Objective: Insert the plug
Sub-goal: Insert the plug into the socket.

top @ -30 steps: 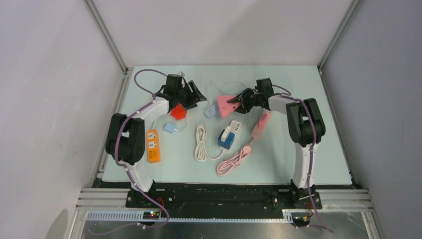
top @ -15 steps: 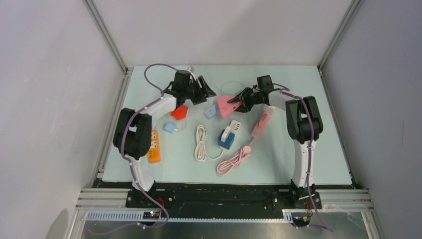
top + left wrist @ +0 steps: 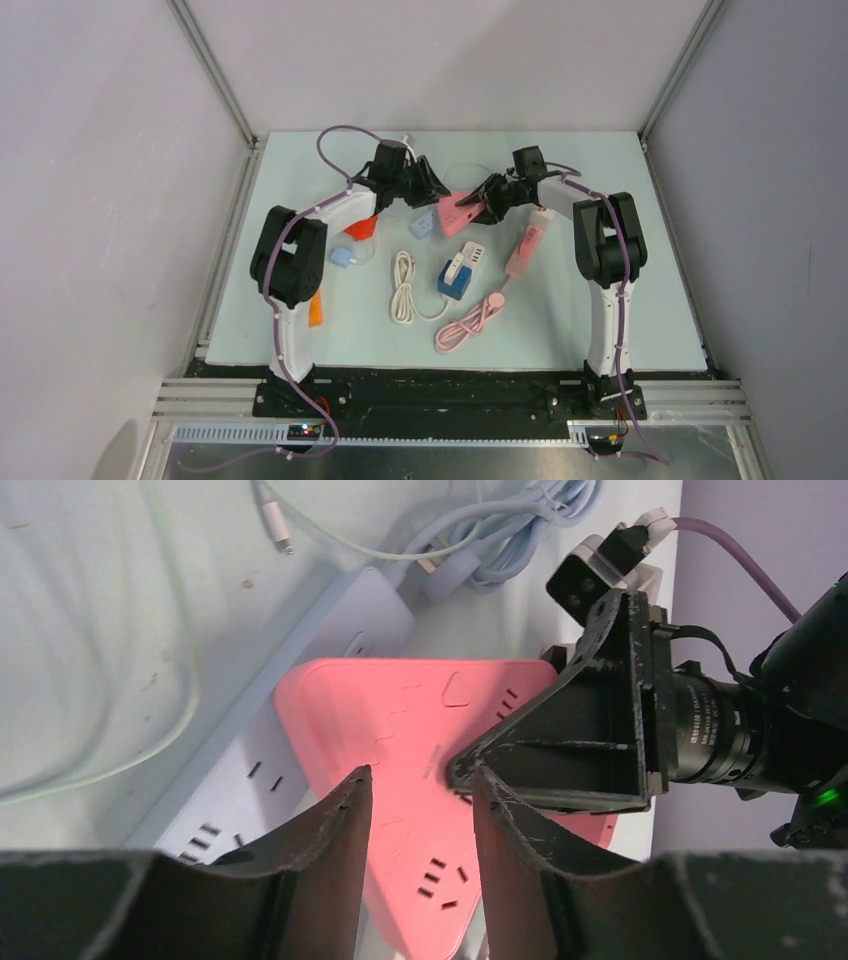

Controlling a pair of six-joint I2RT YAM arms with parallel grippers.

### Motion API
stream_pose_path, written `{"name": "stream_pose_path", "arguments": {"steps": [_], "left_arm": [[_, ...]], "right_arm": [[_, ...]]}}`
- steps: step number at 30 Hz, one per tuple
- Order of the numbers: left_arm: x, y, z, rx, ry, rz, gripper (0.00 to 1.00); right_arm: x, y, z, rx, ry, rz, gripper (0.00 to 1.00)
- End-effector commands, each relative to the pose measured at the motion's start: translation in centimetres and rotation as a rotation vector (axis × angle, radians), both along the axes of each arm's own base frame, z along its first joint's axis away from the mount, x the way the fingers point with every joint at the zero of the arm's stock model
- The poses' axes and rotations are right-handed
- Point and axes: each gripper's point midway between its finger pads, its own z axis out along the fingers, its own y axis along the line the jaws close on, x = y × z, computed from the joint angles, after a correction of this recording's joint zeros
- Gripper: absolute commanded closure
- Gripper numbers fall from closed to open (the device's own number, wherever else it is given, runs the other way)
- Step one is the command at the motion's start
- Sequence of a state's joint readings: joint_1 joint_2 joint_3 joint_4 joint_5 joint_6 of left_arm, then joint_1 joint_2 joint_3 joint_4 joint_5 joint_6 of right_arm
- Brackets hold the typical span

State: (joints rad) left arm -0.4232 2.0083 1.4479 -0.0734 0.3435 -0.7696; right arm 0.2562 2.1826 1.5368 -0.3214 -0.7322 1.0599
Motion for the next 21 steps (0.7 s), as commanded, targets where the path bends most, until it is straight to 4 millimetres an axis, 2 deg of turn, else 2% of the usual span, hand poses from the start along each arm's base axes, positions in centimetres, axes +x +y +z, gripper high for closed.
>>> {"name": "stream_pose_path", "arguments": {"steps": [1,5,14,18,21], "left_arm": [[1.2,-2.1,1.6,-0.035,-0.046,-0.004,0.57],[1.0,-3.0,-0.2,-0.005,-0.02,-0.008,0.68],[-0.3,-2.4,-4.4,0.103,0.049,0.006,0.73],[-0.1,-2.3,-4.5,0.111,0.054,0.009,0.74],[0.1,-2.5,-3.7,0.109,0.043,0.003,0.74]], "right_arm": [[-6.1,-4.7,-10.2,-0.351,0.336,-0.048,0.54],[-5.6,-4.7,-9.7,-0.357,0.313,-0.047,0.44],[-4.8,-4.9,-9.3,-0.353,0.301,-0.043,0.4],[-4.1,-5.0,-8.9,-0.355,0.282,-0.04,0.39],[-3.5,-5.1,-8.0,-0.363,0.243,-0.03,0.31]]}}
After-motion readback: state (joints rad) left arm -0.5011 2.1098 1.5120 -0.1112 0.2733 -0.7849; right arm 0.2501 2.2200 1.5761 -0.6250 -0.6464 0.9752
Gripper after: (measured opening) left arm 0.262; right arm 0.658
